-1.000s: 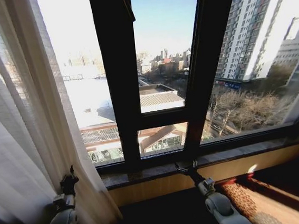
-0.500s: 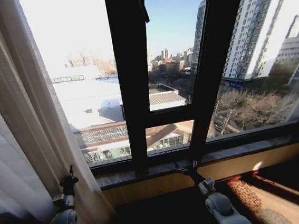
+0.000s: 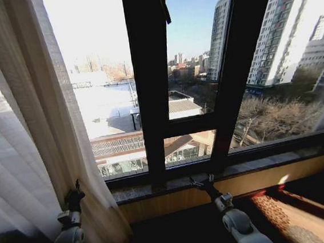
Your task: Open the curtains by pulling them apart, changing their state from closed to fully open.
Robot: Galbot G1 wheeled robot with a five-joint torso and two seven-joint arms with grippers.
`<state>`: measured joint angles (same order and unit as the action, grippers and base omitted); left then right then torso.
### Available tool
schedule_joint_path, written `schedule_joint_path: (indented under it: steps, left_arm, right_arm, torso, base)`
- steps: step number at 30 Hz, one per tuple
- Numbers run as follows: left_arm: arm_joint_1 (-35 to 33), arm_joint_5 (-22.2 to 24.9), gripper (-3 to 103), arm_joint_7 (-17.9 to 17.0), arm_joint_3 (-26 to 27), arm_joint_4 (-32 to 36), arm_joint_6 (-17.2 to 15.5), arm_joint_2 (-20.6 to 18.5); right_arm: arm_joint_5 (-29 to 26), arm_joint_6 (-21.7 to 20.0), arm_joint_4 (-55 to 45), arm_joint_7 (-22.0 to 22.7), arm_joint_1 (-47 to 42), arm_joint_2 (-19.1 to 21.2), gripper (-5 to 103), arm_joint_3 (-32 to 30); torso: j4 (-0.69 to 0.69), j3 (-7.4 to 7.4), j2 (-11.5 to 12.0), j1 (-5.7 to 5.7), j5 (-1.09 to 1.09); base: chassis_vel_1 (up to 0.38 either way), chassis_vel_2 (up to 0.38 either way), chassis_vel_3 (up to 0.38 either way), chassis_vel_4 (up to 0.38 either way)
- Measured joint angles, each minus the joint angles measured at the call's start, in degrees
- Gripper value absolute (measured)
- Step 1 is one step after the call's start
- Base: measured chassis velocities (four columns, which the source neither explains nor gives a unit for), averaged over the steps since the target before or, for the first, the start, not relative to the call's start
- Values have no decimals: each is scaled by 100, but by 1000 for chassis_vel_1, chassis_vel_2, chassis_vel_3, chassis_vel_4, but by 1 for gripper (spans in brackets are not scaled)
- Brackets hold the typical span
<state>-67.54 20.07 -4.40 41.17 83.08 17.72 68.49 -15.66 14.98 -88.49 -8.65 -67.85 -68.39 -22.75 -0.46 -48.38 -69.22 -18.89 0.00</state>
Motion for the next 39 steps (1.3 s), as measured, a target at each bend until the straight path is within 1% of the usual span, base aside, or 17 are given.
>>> schedule_joint_path:
  steps: [6, 18, 22, 26, 31, 33, 39]
  left_arm:
    - [13, 0, 0, -1, -2, -33, 21, -1]
    - [-30, 0, 0, -11, 33, -27, 57, 19]
    - [-50, -1, 0, -15, 53, -20, 74, 25]
    - [-78, -2, 0, -22, 74, -13, 87, 28]
    - [-88, -3, 0, -22, 86, -12, 87, 27]
    - [-89, -2, 0, -20, 92, -12, 86, 23]
    - [-95, 18, 0, -20, 122, -27, 88, 2]
  right_arm:
    - [0, 0, 0, 0, 0, 0, 100, 1]
    - [0, 0, 0, 0, 0, -1, 100, 1]
    - [0, 0, 0, -2, 0, -2, 100, 2]
    - [0, 0, 0, -2, 0, -2, 100, 2]
    - [0, 0, 0, -2, 0, 0, 100, 1]
    - [0, 0, 0, -1, 0, 2, 100, -2]
    - [0, 0, 0, -1, 0, 1, 100, -1]
  torso:
    - [0, 0, 0, 0, 0]
    - [1, 1, -1, 0, 1]
    - [3, 1, -1, 0, -2]
    - [3, 1, -1, 0, -3]
    - [0, 0, 0, 0, 3]
    - [-2, 0, 0, 0, 1]
    - [0, 0, 0, 0, -2]
  base:
    - [276, 294, -280, -295]
    - [350, 350, -361, -352]
    - [236, 221, -250, -196]
    - [107, 71, -71, -80]
    - [0, 0, 0, 0]
    - [-32, -60, 32, 24]
    - [48, -20, -55, 13]
